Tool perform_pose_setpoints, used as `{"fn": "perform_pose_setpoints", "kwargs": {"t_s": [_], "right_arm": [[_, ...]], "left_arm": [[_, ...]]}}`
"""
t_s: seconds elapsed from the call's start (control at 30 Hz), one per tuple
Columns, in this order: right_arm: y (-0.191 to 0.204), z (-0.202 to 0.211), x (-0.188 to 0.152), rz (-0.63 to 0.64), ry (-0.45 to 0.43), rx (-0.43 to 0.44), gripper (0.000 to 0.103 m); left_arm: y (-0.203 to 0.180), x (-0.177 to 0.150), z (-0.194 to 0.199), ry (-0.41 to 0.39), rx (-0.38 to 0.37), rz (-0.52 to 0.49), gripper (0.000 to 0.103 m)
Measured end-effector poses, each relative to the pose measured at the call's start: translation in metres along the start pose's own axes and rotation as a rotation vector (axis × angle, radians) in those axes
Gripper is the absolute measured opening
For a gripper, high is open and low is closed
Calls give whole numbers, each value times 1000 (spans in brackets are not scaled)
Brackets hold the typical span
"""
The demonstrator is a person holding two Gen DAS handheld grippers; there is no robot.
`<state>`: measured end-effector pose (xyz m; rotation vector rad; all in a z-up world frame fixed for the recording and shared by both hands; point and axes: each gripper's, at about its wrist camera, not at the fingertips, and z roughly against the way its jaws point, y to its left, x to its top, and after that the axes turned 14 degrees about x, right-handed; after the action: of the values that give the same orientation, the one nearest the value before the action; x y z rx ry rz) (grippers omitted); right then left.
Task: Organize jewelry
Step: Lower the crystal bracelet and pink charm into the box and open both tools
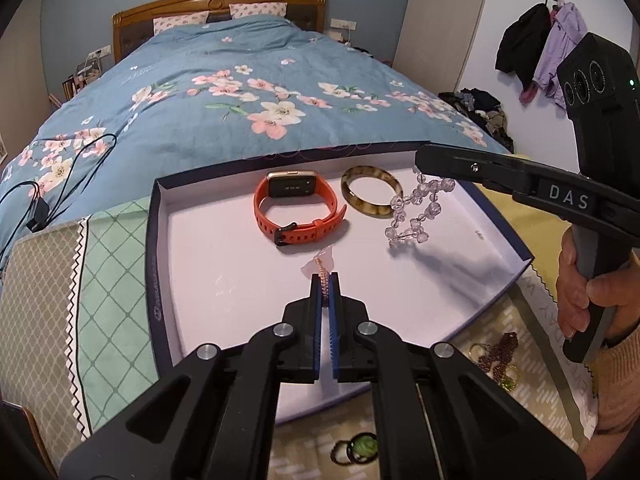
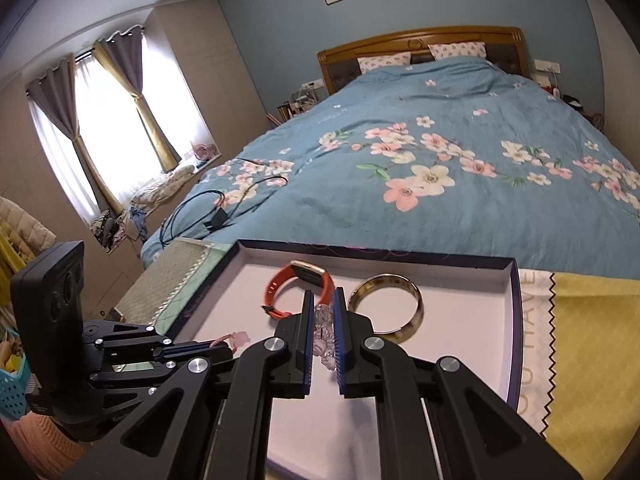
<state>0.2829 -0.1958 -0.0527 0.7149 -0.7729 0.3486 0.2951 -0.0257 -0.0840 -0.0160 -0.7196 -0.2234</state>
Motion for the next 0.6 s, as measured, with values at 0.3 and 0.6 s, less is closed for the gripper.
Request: {"fn": "perform_pose_setpoints", "kwargs": {"t_s": [0.3,0.6], "right_arm": [[-21,-9,-5,-45,32,-38,8],[-32,-6,-9,-70,41,-98,12]], "left_arm": [[0,7,-28,59,7,-2,3],[-1,14,-43,83,-9,10,8]]}}
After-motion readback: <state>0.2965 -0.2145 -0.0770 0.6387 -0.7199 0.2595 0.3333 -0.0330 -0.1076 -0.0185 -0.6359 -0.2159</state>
